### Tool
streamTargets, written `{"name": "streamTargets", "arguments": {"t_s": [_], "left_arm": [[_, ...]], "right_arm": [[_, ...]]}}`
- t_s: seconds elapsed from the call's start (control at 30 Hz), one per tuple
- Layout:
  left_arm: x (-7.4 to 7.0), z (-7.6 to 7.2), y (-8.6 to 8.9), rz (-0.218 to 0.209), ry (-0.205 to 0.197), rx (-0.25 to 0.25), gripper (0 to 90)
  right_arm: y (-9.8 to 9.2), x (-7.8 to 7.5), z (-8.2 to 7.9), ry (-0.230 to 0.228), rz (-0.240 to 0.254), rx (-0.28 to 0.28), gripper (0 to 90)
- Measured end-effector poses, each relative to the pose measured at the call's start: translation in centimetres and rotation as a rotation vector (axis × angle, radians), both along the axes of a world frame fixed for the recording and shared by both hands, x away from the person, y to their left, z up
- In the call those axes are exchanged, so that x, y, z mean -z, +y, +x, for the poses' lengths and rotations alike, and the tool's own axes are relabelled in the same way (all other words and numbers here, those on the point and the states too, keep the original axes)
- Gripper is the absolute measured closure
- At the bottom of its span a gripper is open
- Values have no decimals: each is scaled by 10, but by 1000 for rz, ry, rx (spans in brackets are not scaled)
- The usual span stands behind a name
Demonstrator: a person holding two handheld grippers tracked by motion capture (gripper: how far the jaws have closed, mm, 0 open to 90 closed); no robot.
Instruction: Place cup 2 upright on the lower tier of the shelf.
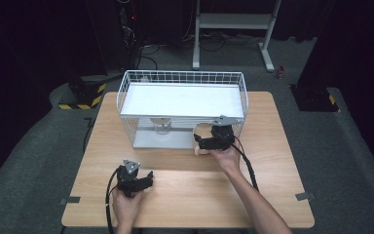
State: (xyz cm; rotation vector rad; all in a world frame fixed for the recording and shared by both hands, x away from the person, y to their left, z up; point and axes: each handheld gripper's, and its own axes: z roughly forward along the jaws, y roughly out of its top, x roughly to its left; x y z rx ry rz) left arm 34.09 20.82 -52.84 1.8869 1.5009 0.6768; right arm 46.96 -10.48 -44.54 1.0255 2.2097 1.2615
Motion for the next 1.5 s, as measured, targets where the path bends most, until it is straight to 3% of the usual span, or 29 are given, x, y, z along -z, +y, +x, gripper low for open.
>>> {"name": "streamTargets", "arguments": {"t_s": [0.27,0.63,0.87,1.03,1.5], "left_arm": [[0,0,0,0,0,0,205],[0,0,0,1,0,0,205],[0,0,0,1,0,0,205],[0,0,0,1,0,0,205],[0,0,0,0,2,2,205]], "right_arm": [[-11,-5,-10,-16,12,10,133],[-30,-5,-25,-5,6,28,184],[-39,4,-37,2,0,32,262],[-39,14,-42,23,-24,29,270],[-23,39,-43,67,-62,46,290]]}}
